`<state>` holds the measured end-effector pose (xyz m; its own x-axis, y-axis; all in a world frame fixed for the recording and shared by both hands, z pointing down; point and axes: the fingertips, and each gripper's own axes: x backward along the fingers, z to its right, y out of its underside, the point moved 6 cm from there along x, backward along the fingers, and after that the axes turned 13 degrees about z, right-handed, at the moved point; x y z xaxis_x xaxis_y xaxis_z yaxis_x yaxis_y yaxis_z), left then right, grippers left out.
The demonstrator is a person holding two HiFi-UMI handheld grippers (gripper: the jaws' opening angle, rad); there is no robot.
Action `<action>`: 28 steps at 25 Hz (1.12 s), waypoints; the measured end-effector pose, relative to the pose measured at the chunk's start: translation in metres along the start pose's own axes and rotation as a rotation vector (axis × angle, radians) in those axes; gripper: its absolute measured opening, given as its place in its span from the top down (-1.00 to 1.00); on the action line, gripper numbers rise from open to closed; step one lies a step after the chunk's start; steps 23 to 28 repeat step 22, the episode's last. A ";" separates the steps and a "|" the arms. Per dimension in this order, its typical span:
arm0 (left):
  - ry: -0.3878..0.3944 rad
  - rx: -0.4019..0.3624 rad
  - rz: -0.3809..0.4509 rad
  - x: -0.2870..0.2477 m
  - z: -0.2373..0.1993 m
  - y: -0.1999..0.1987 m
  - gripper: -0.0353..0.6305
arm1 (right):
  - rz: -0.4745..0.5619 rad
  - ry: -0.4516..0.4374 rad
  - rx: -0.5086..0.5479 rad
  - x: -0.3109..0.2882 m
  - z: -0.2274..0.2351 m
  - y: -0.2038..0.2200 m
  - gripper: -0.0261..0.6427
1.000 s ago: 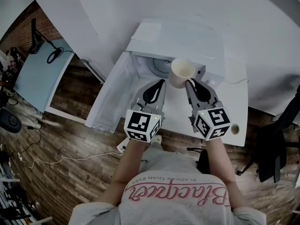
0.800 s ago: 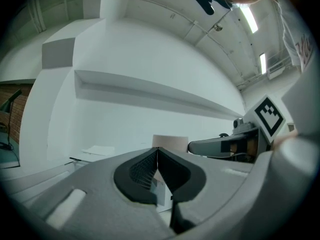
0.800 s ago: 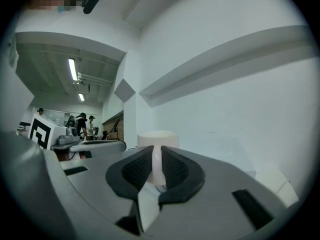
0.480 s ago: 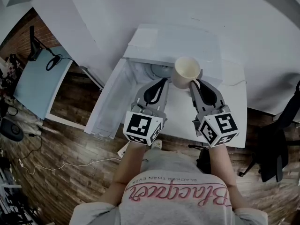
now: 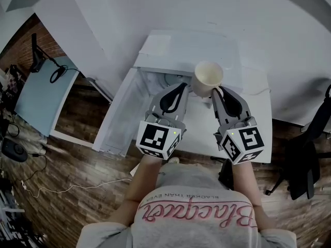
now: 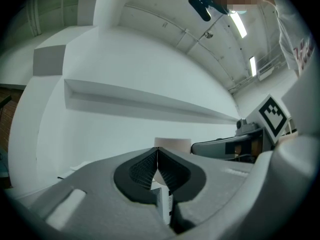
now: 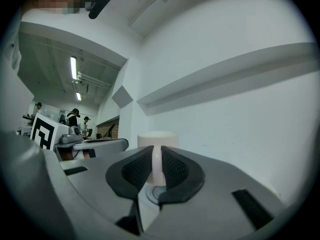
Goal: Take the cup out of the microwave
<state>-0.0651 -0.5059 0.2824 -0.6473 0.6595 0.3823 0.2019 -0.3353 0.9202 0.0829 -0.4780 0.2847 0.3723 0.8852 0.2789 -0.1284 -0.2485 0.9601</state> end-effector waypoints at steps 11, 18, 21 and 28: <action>0.045 0.011 0.011 -0.013 0.007 0.002 0.87 | 0.016 0.031 0.019 0.004 0.008 -0.005 0.76; 0.062 0.012 0.005 -0.017 0.007 0.003 0.87 | 0.015 0.029 0.018 0.002 0.008 -0.004 0.76; 0.068 0.013 0.001 -0.018 0.007 0.004 0.87 | 0.013 0.025 0.021 0.001 0.008 -0.004 0.76; 0.071 0.014 0.000 -0.018 0.008 0.004 0.87 | 0.012 0.024 0.022 0.001 0.008 -0.003 0.76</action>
